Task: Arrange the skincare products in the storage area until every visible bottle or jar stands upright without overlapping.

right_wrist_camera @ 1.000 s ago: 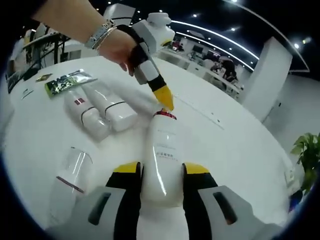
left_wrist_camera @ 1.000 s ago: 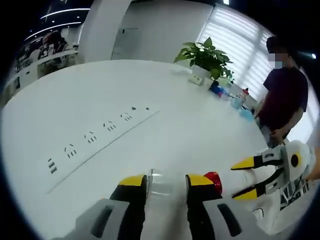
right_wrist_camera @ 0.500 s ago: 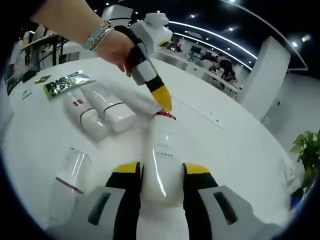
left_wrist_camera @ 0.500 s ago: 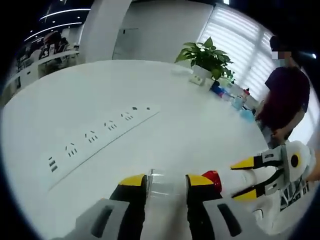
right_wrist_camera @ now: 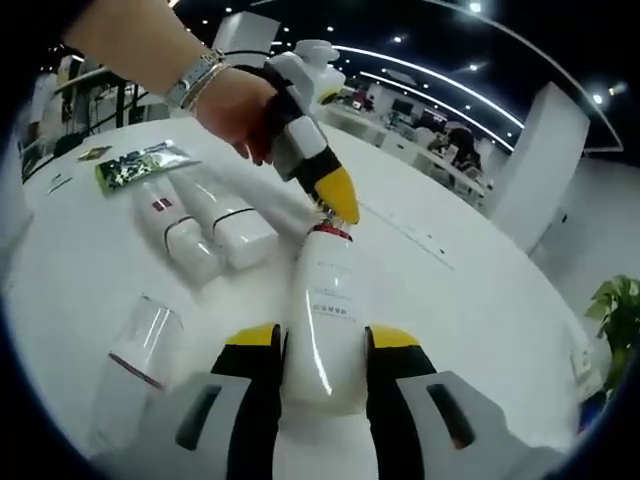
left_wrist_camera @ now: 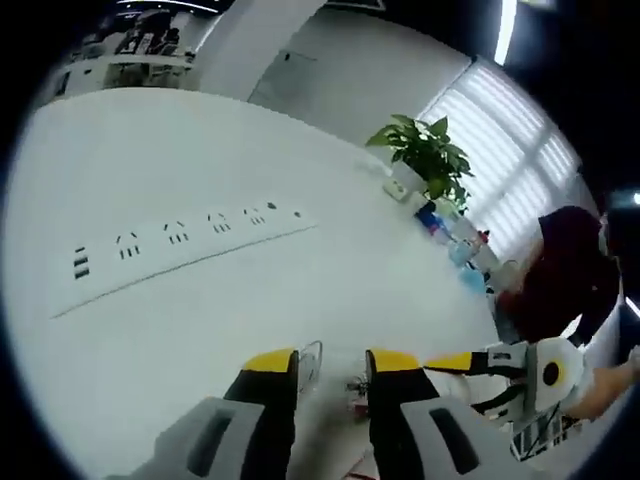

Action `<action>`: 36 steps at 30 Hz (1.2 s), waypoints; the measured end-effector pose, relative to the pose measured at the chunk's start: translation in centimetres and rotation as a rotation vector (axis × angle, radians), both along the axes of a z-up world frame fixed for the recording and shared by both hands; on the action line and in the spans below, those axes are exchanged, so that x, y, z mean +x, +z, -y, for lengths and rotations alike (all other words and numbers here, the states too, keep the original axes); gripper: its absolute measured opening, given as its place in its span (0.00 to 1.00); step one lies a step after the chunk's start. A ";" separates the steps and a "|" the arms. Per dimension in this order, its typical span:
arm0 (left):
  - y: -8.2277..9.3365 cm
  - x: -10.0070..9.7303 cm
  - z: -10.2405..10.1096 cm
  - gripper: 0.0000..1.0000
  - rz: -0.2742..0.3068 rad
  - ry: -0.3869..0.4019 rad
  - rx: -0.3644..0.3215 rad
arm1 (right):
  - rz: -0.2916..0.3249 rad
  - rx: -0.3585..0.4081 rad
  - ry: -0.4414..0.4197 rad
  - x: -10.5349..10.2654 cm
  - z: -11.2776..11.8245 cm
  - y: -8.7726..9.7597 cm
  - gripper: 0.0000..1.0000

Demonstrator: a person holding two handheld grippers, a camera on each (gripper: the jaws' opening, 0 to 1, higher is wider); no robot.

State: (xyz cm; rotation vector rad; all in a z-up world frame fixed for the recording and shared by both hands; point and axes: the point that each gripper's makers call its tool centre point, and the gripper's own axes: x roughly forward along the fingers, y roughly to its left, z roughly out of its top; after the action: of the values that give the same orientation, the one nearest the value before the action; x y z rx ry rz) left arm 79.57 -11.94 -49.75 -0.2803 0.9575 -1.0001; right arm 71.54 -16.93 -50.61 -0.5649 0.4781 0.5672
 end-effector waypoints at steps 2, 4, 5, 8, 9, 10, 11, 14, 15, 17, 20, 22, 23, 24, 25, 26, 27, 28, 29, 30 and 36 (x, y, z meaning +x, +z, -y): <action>0.0 0.1 0.0 0.26 0.010 0.006 0.005 | -0.001 -0.001 -0.002 0.1 0.0 0.0 0.31; 0.4 -0.6 0.4 0.21 -0.081 0.018 -0.029 | -0.008 0.000 -0.005 0.4 -0.2 0.0 0.31; 0.3 -0.1 0.5 0.21 -0.017 0.032 -0.008 | -0.013 0.001 -0.006 0.5 -0.1 0.0 0.31; 0.4 -0.5 0.9 0.20 0.013 0.045 -0.004 | -0.030 0.005 -0.023 0.7 -0.1 -0.2 0.31; 0.4 -0.4 0.8 0.20 0.014 0.059 -0.007 | -0.032 0.005 -0.027 0.7 -0.1 -0.2 0.31; 0.4 -0.2 0.9 0.19 0.002 0.093 -0.010 | -0.035 0.005 -0.033 0.6 0.0 -0.3 0.31; 0.5 0.1 1.0 0.18 -0.007 0.130 -0.023 | -0.038 0.004 -0.037 0.7 0.0 -0.3 0.31; 0.8 0.5 1.0 0.12 0.053 0.129 -0.016 | -0.060 0.005 -0.046 0.7 0.1 -0.4 0.31; 0.8 0.2 1.1 0.12 0.058 0.115 -0.006 | -0.064 0.005 -0.047 0.7 0.1 -0.4 0.31; 0.8 0.2 1.0 0.12 0.080 0.104 0.017 | -0.073 0.006 -0.049 0.7 0.1 -0.4 0.31; 0.7 0.3 0.8 0.11 0.061 0.126 0.001 | -0.083 0.007 -0.055 0.6 0.1 -0.4 0.31; 0.6 0.4 0.7 0.10 0.056 0.136 -0.014 | -0.087 0.009 -0.059 0.5 0.1 -0.5 0.31; 0.6 0.6 0.6 0.09 0.038 0.151 -0.026 | -0.087 0.009 -0.059 0.5 0.1 -0.5 0.31; 0.6 0.6 0.6 0.08 0.017 0.162 -0.041 | -0.088 0.010 -0.061 0.4 0.1 -0.5 0.31; 0.6 0.6 0.5 0.08 0.000 0.169 -0.054 | -0.089 0.010 -0.061 0.4 0.1 -0.5 0.31; 0.5 0.7 0.5 0.07 -0.001 0.170 -0.058 | -0.089 0.010 -0.061 0.4 0.1 -0.5 0.31; 0.5 0.7 0.6 0.07 -0.002 0.171 -0.064 | -0.089 0.009 -0.062 0.4 0.1 -0.5 0.31; 0.5 0.8 0.7 0.06 -0.009 0.177 -0.073 | -0.089 0.008 -0.063 0.3 0.1 -0.5 0.31; 0.5 0.6 0.7 0.06 -0.011 0.179 -0.074 | -0.089 0.008 -0.061 0.3 0.1 -0.4 0.31; 0.6 0.6 0.7 0.06 -0.012 0.182 -0.078 | -0.089 0.008 -0.061 0.3 0.0 -0.4 0.31; 1.0 0.3 0.3 0.00 -0.016 0.179 -0.100 | -0.084 0.005 -0.025 -0.3 0.0 -0.4 0.31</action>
State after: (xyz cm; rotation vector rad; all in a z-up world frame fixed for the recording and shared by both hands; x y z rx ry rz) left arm 79.90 -12.24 -48.79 -0.4508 0.8817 -0.8831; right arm 71.21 -16.96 -50.99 -0.5314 0.5622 0.5698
